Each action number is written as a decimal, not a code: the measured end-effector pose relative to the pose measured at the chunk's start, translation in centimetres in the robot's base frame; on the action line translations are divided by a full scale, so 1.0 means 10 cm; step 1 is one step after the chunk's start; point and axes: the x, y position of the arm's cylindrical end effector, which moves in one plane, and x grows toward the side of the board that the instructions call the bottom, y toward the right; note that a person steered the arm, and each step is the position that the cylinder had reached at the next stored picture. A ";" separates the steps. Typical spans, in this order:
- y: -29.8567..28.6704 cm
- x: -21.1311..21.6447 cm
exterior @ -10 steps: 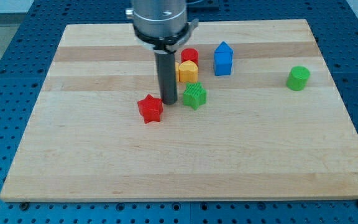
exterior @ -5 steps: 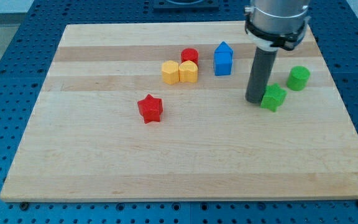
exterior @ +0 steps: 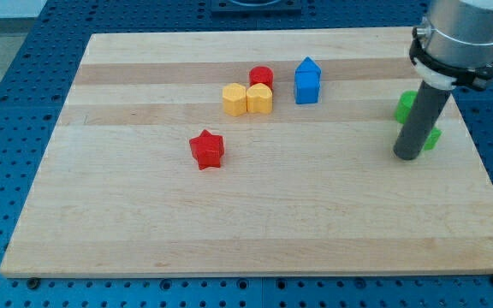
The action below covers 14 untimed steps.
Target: Move green star closer to green circle
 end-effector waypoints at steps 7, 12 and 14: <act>0.45 0.11; 0.45 -0.08; 0.45 -0.12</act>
